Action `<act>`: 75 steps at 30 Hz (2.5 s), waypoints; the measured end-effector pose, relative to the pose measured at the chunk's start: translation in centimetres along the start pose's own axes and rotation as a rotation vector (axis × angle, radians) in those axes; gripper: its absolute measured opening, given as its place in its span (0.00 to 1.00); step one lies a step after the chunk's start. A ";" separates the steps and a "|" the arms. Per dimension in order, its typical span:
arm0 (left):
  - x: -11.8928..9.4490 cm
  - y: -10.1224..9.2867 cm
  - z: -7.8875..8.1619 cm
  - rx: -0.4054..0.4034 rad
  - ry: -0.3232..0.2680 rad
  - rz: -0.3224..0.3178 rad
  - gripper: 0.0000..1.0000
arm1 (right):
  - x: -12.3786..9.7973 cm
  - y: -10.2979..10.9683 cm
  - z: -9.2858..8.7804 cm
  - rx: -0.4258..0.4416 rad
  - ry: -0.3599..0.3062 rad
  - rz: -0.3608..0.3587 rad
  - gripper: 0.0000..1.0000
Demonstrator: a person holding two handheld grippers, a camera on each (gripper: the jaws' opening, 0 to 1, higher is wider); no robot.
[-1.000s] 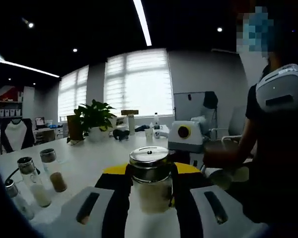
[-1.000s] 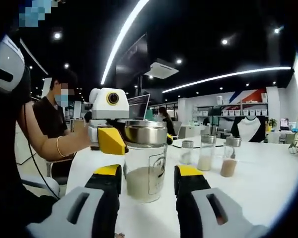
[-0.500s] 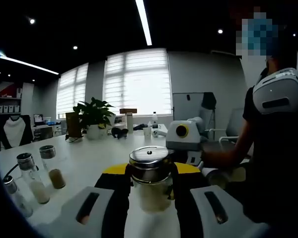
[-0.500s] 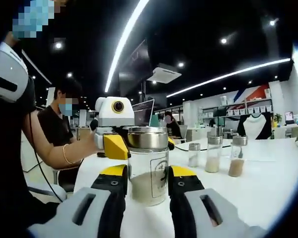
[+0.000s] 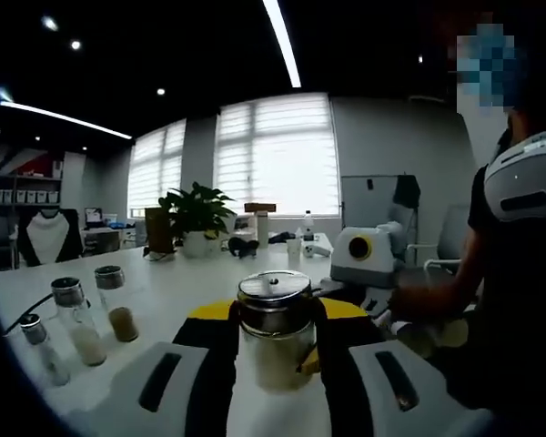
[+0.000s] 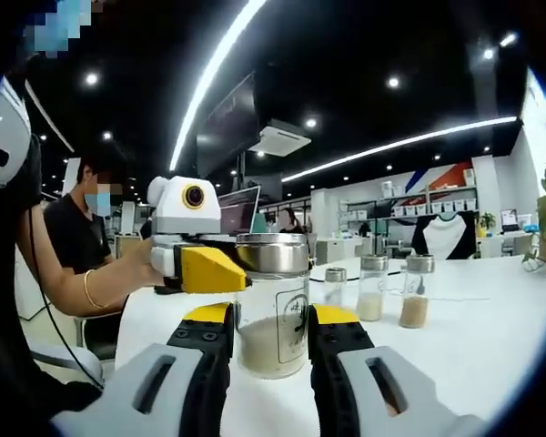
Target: Rotate the seasoning bottle until the label or dispensing opening points toward the visible target arrow and the bottle remains upright within the marked orientation range
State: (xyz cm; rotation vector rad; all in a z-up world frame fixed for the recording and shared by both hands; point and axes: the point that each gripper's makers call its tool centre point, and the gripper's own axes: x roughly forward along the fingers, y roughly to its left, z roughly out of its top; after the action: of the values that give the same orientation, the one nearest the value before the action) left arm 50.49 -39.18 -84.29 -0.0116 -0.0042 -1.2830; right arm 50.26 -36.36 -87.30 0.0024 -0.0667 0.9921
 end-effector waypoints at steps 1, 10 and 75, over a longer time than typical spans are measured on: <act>0.1 0.2 -0.1 -0.007 0.000 0.010 0.36 | 0.1 -0.1 -0.2 -0.005 0.001 -0.012 0.29; 0.5 1.5 -0.6 -0.082 -0.017 0.129 0.37 | 0.6 -0.8 -0.8 -0.006 -0.004 -0.100 0.29; -2.6 4.3 -2.2 -0.098 -0.157 0.922 0.38 | 1.8 -0.6 -3.1 -0.116 -0.041 -0.393 0.29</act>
State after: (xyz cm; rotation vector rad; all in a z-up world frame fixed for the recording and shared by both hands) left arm 53.87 -35.53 -86.49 -0.1793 -0.0637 -0.3566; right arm 51.92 -35.13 -90.29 -0.0683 -0.1548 0.5946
